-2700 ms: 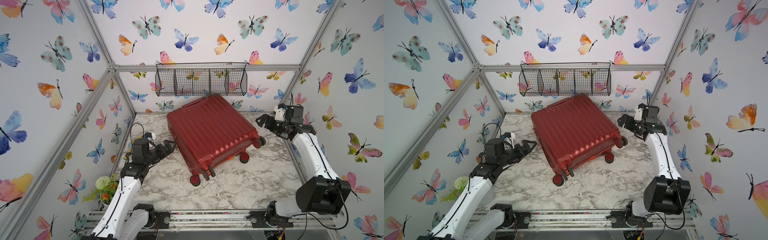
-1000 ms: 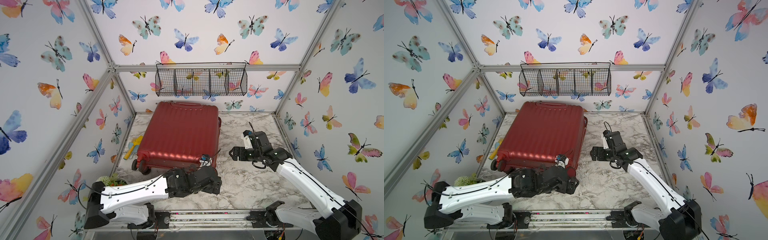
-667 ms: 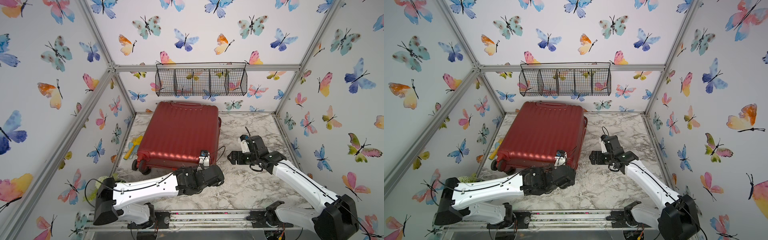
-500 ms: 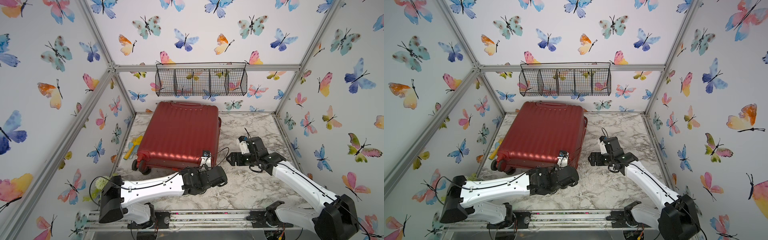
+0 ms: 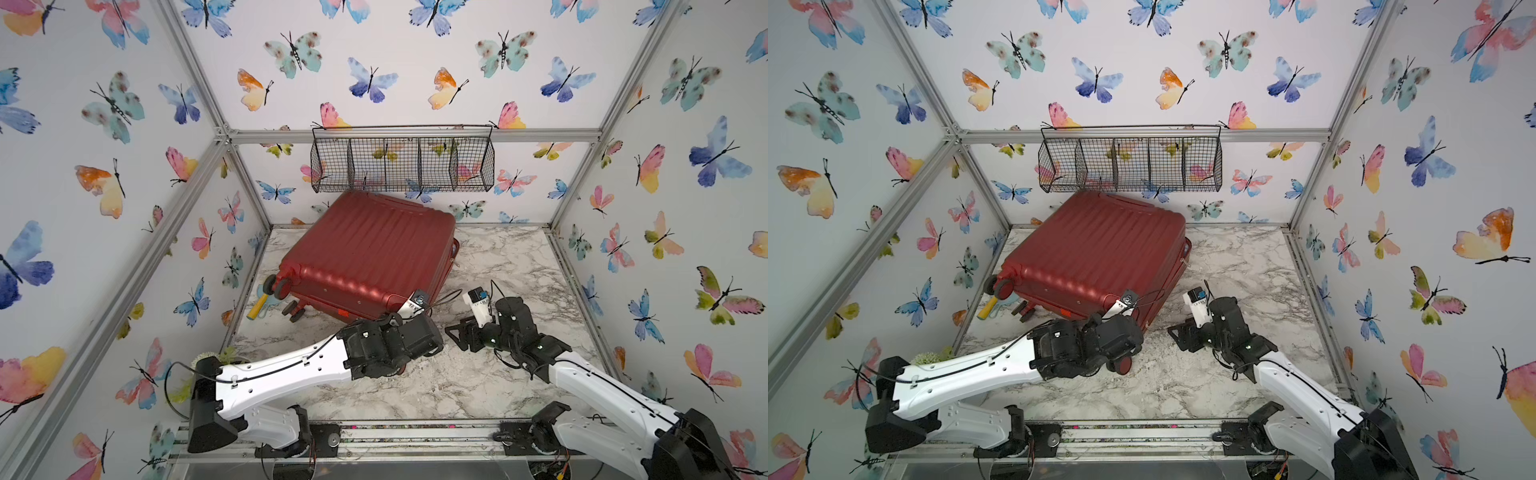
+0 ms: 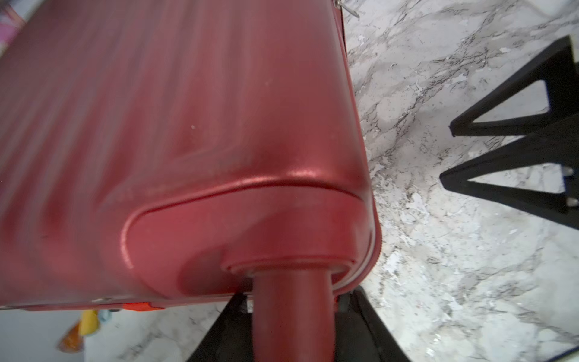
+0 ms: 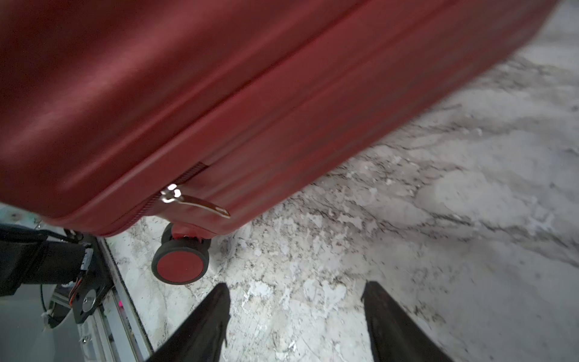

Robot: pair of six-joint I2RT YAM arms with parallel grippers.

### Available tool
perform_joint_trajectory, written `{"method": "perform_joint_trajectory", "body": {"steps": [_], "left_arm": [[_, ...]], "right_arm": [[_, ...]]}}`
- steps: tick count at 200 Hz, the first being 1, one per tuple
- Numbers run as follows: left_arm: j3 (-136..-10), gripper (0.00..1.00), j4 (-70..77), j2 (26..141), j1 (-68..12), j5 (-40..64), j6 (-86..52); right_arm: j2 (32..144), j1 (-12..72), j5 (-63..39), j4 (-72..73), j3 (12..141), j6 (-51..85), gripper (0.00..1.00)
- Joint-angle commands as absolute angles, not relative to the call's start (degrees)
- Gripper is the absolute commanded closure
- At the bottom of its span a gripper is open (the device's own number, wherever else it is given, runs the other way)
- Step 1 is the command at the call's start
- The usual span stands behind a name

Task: Close the suitcase zippers
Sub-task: Pick up the suitcase from the center of the board, then zip the zipper on the suitcase.

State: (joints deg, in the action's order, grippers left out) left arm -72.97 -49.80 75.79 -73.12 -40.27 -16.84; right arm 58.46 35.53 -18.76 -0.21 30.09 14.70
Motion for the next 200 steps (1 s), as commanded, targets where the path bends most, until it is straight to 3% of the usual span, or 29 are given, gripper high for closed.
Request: {"method": "perform_joint_trajectory", "body": {"steps": [1,54,109,200], "left_arm": [[-76.17,1.00,-37.08,74.51,-75.18,-44.67,3.95],[-77.44,1.00,-33.40,73.83,-74.18,-41.42,2.00],[-75.92,1.00,-32.94,73.26,-73.59,-40.56,2.19],[-74.81,1.00,-32.16,73.21,-72.70,-38.94,1.85]], "right_arm": [[60.12,40.08,-15.32,10.52,29.27,11.60,0.30],[64.67,45.62,-6.94,28.79,23.30,14.69,0.27],[67.67,45.62,-4.99,32.81,22.85,12.59,0.37],[70.58,45.62,-13.04,42.27,22.38,18.17,0.93]]}}
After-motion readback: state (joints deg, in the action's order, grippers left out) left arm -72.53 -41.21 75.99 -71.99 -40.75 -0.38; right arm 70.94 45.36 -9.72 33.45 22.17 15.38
